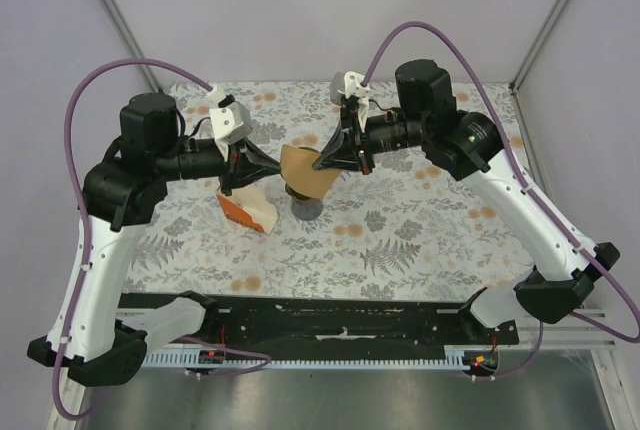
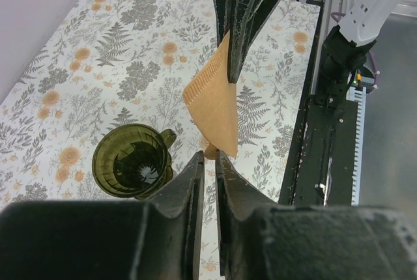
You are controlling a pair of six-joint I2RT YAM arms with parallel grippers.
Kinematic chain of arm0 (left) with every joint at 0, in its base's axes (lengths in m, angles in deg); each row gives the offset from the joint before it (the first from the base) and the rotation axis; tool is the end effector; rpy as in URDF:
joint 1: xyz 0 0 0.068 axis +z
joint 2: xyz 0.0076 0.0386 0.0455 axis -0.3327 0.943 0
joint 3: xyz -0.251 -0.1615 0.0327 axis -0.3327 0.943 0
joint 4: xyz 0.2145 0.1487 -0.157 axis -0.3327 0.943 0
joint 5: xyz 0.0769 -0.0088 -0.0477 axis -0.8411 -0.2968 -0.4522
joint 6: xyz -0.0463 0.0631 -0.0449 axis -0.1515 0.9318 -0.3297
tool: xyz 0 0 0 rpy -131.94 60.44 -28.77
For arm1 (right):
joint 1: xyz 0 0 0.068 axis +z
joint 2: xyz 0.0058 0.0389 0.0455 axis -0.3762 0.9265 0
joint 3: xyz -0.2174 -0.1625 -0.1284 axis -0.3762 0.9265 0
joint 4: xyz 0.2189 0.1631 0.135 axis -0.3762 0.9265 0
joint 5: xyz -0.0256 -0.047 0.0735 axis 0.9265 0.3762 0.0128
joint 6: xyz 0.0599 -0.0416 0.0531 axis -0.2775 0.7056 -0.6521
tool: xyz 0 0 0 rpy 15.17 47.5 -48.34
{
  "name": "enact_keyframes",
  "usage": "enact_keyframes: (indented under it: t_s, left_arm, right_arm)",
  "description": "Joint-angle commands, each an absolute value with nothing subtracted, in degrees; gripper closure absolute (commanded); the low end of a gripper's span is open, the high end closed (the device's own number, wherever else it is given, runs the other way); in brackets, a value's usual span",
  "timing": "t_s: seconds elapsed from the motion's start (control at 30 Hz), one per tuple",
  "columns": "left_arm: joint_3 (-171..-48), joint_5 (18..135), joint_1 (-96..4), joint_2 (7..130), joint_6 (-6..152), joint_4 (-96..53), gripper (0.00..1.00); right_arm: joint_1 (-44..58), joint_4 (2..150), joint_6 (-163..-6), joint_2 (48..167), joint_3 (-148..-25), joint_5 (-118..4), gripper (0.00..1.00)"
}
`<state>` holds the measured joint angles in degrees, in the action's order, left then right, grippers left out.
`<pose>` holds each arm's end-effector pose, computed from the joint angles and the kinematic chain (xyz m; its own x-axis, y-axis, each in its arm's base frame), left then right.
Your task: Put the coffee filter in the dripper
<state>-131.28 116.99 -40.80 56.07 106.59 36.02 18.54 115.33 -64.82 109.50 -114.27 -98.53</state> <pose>0.1804 -0.1355 0.5244 -0.0150 0.2752 -0.9613 0.9574 0.2813 0.0656 0.2317 0.2793 0.5174 -0.0394 -0.2225 -0.9741 -0.9989 -0.0177 0.0444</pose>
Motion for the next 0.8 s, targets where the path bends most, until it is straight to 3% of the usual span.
enact_keyframes:
  t_s: [0.0,0.77]
  left_arm:
    - [-131.05,119.89,-40.97,55.53,103.69,33.32,0.81]
    - [-128.41,122.18,-40.97,55.36,94.02,27.34,0.77]
  right_arm:
    - [18.51,114.87,-64.91,109.47,-116.74,-98.43,1.0]
    - [18.51,114.52,-65.62,110.0,-117.27,-96.59,1.0]
